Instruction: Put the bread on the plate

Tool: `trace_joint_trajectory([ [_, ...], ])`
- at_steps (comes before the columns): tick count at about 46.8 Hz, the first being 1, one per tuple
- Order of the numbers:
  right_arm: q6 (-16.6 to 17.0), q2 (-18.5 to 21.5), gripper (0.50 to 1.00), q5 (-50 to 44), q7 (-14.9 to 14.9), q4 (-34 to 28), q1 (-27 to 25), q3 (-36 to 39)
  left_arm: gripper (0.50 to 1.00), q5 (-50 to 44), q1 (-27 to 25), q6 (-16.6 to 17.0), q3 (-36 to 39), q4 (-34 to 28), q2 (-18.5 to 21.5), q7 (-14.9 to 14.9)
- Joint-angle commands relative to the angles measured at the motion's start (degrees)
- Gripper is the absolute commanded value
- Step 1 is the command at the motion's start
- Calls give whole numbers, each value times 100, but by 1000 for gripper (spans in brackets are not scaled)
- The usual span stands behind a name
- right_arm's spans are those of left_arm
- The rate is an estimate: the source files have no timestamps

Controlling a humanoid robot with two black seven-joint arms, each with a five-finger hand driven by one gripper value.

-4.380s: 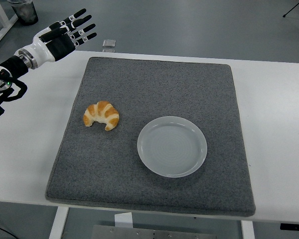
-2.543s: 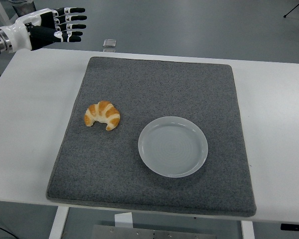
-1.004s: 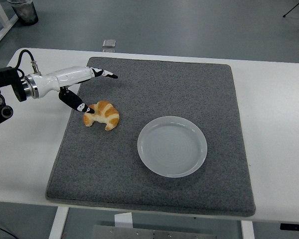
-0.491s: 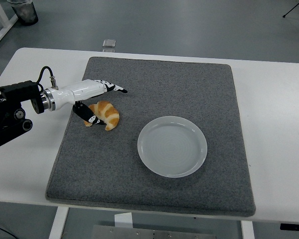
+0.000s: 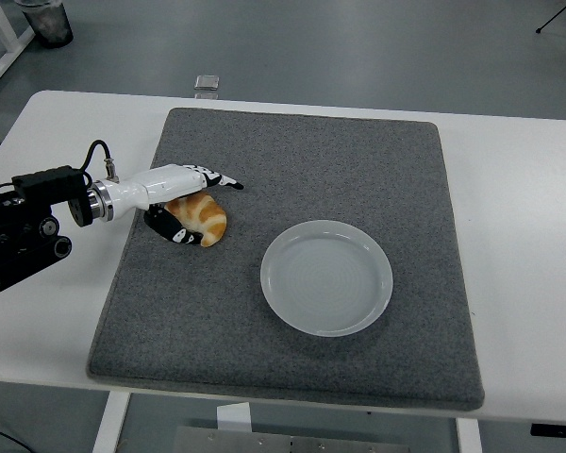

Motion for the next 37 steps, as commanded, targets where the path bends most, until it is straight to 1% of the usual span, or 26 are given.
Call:
trace_joint_trajectory([
  [1,0,0,954,0,0,0,0,0,986,0,-19,-1,9,10,0,-1],
  [5,0,0,952,0,0,0,0,0,969,0,-10,-1,9,10,8,-1],
  [8,0,0,952,0,0,0,0,0,924,0,-2,-1,9,10,17,-1],
  [10,0,0,952,0,0,0,0,0,879,0,-10,-1,9,10,17,-1],
  [12,0,0,952,0,0,0,-9,0,817,0,-19,7,9,10,35,-9],
  [14,0,0,952,0,1,0,-9,0,727,9,-37,7,9,10,43,-9],
  [16,0,0,952,0,0,0,0,0,626,9,-46,7,9,10,52,-1],
  [17,0,0,952,0,0,0,0,0,598,9,-54,16,9,10,52,-1],
  [20,0,0,952,0,0,0,0,0,581,0,-63,16,0,10,70,-9],
  [23,0,0,952,0,0,0,-9,0,516,0,-54,16,0,10,79,-9],
  [25,0,0,952,0,0,0,-9,0,500,-9,-63,25,0,10,79,-9],
  [37,0,0,952,0,0,0,0,0,500,-18,-72,25,-70,1,87,-18],
])
